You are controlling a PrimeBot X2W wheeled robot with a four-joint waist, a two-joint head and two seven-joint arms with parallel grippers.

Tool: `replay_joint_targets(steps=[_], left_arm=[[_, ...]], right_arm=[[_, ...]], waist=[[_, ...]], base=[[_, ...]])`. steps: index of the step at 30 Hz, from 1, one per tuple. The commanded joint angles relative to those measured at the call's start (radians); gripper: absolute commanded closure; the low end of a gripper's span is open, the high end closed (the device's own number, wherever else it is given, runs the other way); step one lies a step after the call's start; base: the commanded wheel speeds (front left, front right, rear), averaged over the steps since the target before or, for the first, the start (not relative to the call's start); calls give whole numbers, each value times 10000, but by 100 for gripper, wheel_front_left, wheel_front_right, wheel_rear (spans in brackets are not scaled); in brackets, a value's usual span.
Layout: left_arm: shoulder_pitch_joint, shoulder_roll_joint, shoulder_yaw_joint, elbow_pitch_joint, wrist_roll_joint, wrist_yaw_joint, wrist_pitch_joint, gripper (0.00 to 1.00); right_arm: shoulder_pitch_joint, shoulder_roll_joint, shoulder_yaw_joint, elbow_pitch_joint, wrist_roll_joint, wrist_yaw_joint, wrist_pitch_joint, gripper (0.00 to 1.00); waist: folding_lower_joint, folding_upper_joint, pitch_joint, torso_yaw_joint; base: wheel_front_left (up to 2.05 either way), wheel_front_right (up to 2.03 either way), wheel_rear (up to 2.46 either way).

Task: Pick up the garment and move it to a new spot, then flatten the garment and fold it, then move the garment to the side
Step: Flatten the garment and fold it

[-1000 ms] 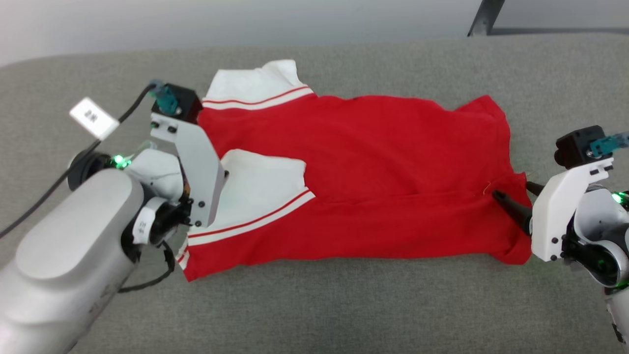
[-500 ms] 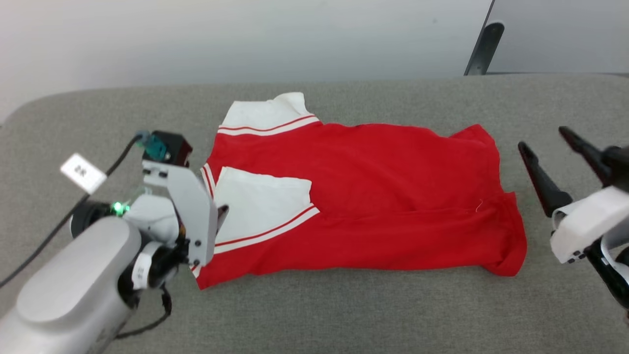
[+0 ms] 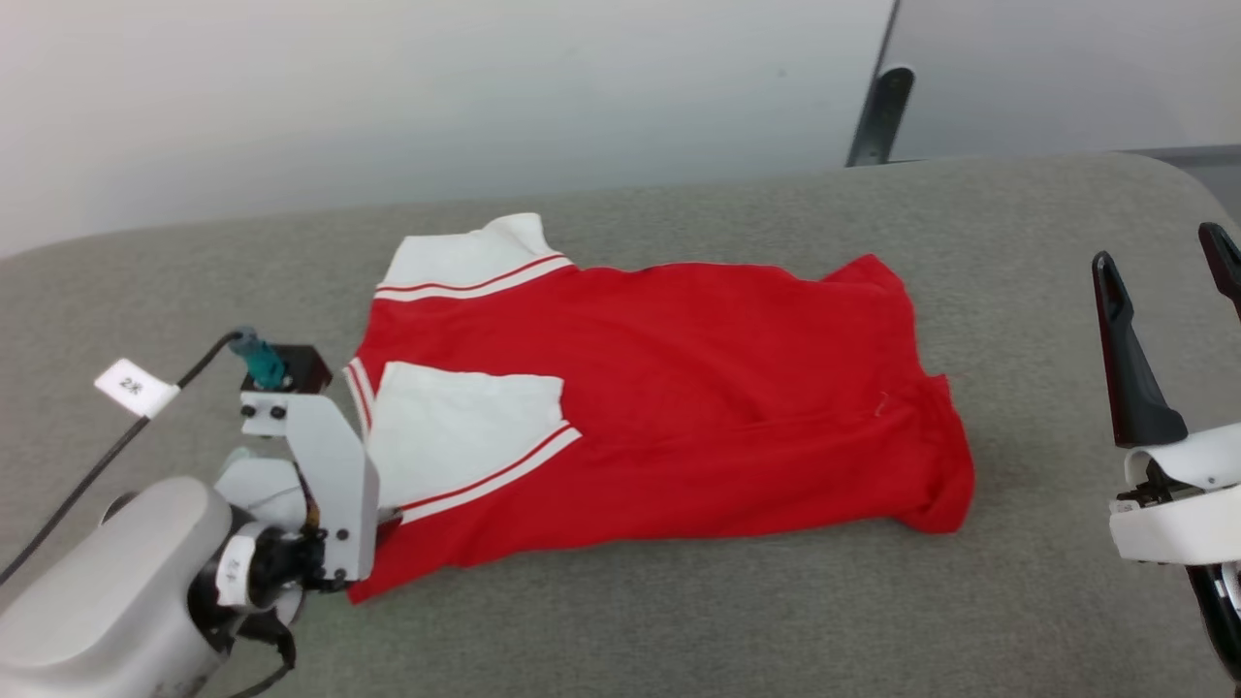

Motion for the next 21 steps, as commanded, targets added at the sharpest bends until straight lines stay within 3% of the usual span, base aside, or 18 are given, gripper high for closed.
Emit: replay_joint_targets(steps=[1, 7, 17, 18, 21], left_arm=[[101, 57, -10, 171, -120, -47, 183, 0], [-68, 100, -116, 1060, -364, -327, 721, 0], [-43, -305, -158, 2881, -858, -850, 1049, 0], [-21, -370, -145, 3052, -934, -891, 1055, 7], [20, -570, -175, 3441, -1087, -1078, 1159, 55]], right_arm=[[170, 167, -112, -288, -9, -10, 101, 0], [531, 509, -367, -1140, 82, -10, 578, 0], [894, 780, -686, -1914, 459, -10, 1204, 0], [887, 783, -710, -1963, 464, -9, 1221, 0], [969, 820, -787, -2038, 565, -10, 1381, 0]], waist=[[0, -1, 46, -305], [0, -1, 206, -715], [0, -1, 406, -1172], [0, -1, 416, -1185], [0, -1, 425, -1194]], base=[[0, 0, 0], [0, 0, 0], [0, 0, 0], [0, 0, 0], [0, 0, 0]])
